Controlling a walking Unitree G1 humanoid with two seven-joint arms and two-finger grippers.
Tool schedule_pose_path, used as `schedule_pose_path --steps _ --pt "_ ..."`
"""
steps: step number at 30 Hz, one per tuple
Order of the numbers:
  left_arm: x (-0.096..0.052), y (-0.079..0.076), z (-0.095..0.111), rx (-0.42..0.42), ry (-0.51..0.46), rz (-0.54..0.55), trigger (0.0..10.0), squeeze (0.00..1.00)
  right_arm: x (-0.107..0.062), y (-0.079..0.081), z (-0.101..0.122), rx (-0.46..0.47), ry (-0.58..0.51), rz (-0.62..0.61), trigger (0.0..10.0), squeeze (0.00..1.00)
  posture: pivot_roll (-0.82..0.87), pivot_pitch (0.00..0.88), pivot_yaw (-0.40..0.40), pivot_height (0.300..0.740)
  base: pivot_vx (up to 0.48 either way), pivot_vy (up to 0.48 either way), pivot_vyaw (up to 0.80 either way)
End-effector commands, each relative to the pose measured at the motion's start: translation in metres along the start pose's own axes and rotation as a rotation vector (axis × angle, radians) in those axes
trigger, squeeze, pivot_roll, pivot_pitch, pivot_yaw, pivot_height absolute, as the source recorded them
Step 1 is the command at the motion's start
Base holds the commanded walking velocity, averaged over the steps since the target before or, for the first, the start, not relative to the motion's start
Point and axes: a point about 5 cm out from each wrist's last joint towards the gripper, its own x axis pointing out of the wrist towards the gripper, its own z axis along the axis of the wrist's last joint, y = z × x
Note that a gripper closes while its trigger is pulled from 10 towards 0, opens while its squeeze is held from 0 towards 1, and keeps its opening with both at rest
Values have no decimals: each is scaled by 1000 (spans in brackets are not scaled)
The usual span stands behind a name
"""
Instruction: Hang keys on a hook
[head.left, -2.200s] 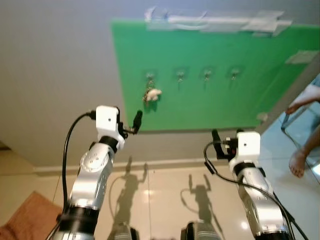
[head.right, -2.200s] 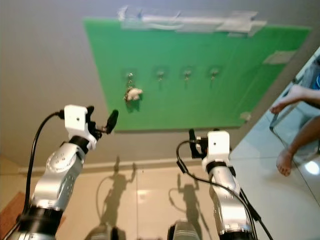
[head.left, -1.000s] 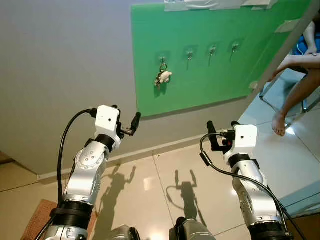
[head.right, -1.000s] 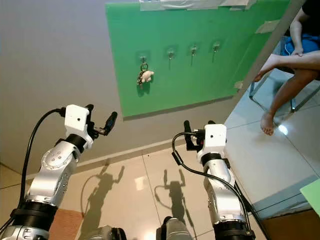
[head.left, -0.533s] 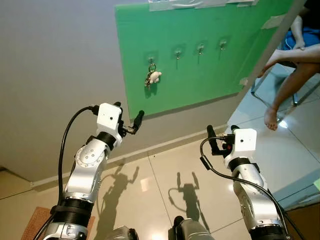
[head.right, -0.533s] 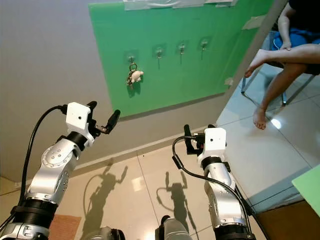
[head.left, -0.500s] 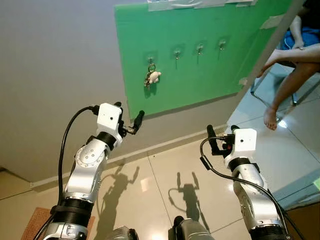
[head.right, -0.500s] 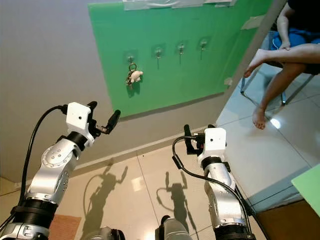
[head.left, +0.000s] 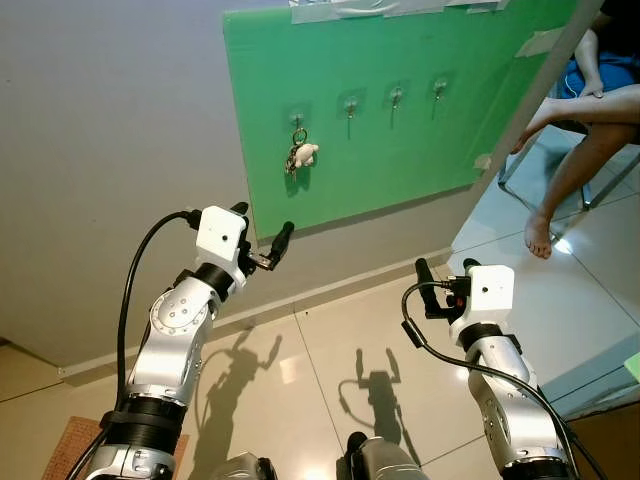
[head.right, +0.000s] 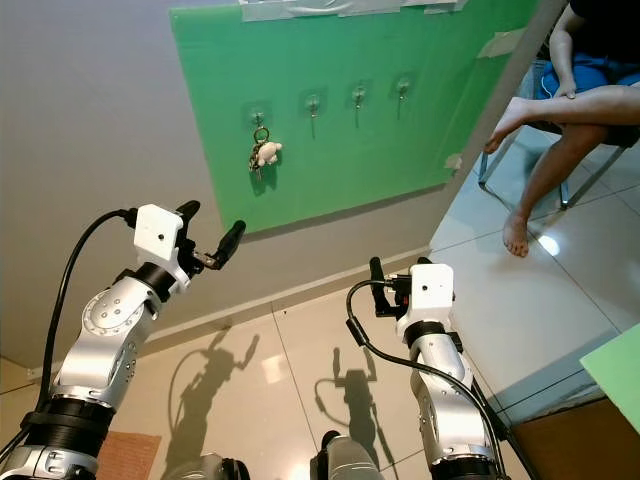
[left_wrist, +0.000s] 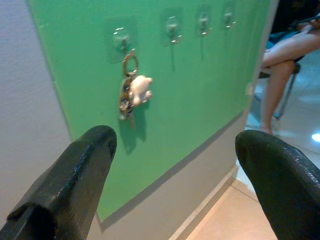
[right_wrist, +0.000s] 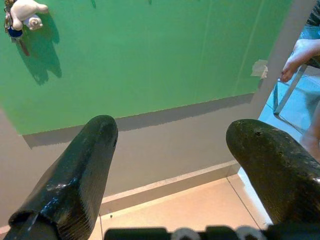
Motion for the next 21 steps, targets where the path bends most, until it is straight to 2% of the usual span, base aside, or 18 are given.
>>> schedule_pose_path --steps 1,11,21 --pt "1 -3 2 1 -13 -35 10000 0 -2 -2 -1 -4 -1 -10 10000 0 -152 107 -5 740 0 -480 -531" --pt "3 -5 7 21 -36 -96 10000 0 -2 -3 -2 -2 4 -17 10000 0 -152 110 -3 740 0 -480 -529" --pt "5 -4 6 13 -29 -83 10000 0 -3 -4 -2 5 6 -24 10000 0 -157 112 -2 740 0 0 -529"
